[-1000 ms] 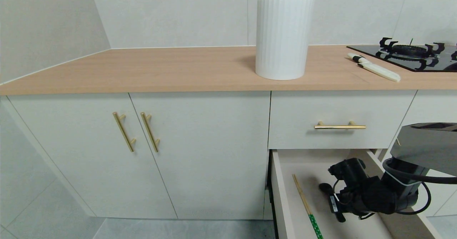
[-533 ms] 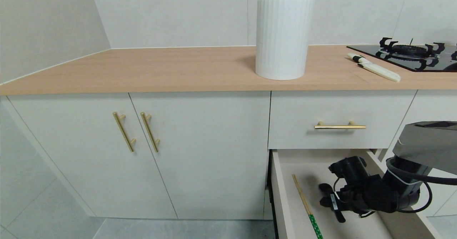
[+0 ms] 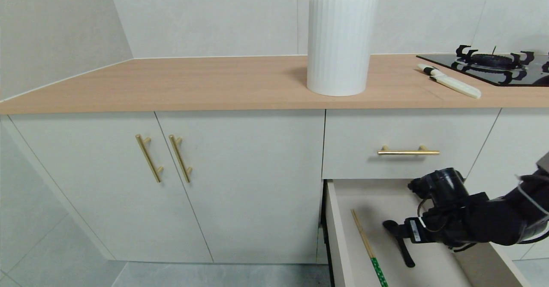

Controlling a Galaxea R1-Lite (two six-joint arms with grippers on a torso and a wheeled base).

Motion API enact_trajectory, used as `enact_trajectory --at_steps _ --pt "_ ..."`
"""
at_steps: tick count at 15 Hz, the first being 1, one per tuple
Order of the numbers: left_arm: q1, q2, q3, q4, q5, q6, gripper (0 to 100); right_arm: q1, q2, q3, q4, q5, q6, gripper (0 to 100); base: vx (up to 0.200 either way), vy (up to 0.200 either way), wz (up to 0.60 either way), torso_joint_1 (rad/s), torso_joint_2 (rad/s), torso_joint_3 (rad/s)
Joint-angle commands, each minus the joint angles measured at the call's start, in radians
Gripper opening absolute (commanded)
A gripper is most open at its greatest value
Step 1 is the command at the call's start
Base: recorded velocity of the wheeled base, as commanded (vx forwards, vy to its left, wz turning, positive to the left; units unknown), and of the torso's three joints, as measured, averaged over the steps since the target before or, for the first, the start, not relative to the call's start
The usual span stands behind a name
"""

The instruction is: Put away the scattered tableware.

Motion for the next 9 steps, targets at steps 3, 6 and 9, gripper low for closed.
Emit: enact_trajectory --at_steps 3,6,9 --pt "0.0 0.0 0.0 0.0 0.001 0.001 100 0.053 -0.36 -0.065 0.29 0.018 0.0 100 0.0 0.0 0.0 0.0 0.0 0.0" --pt "0.0 0.0 0.0 0.0 0.001 0.001 100 0.077 -0.482 -0.116 0.459 0.061 -0.002 100 0.0 0.0 0.0 0.0 0.0 0.0" --pt "0.0 0.0 0.0 0.0 0.001 0.001 100 0.085 -0.515 -0.116 0.477 0.061 -0.006 100 0.0 0.0 0.0 0.0 0.0 0.0"
